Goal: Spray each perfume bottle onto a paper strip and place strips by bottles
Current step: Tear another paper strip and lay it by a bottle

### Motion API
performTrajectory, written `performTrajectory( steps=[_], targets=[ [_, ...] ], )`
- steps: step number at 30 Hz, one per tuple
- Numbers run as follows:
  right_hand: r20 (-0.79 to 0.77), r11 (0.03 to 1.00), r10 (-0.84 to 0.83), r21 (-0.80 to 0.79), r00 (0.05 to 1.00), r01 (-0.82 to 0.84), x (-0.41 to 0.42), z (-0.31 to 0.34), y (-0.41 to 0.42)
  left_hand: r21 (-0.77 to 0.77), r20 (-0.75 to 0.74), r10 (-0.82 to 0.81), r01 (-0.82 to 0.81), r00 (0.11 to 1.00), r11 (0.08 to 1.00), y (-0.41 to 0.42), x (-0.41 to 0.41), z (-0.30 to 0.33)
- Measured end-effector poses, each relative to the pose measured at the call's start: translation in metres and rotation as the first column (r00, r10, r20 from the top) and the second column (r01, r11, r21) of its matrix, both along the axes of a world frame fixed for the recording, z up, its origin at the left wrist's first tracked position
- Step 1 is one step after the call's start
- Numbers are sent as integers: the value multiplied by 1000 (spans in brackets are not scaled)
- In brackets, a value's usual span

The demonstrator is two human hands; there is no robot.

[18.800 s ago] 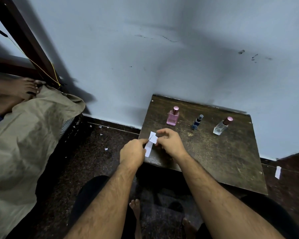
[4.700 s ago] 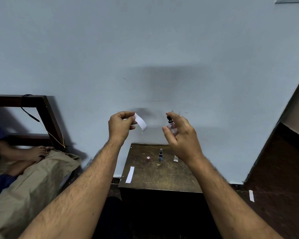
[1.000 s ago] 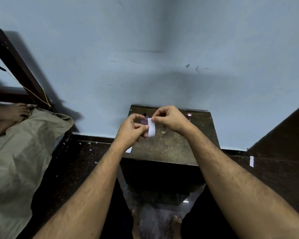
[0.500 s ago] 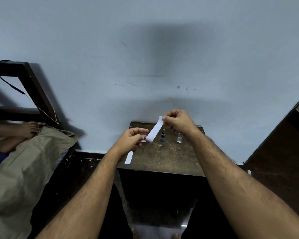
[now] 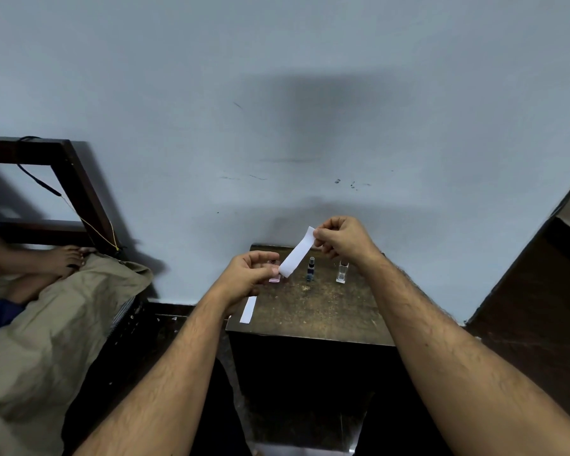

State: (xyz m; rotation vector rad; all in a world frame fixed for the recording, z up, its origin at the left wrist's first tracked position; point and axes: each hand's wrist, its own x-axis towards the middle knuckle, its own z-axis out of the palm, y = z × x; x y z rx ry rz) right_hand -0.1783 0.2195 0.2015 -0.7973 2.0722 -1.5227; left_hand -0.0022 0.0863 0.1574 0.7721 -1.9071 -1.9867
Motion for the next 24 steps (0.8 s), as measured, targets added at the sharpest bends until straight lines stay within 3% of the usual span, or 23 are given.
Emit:
performTrajectory(
  steps=[9,12,19,24],
  targets=[
    [25,993,111,-45,994,-109,-3,-4,3,-159,56,239,-227,969,961,-1,-6,4],
    [-9,991,121,-60,993,-121,-3,-10,3,-236,91,265,-238,960,942,0,-9,5],
    [-88,992,104,82,991,-96,-4,-17,0,-364,161,259,-187,952,912,0,-13,1],
    [-55,994,92,70,994,-88,-3,-16,0,-404,175,271,-182,947,897,1,-15,1]
  ],
)
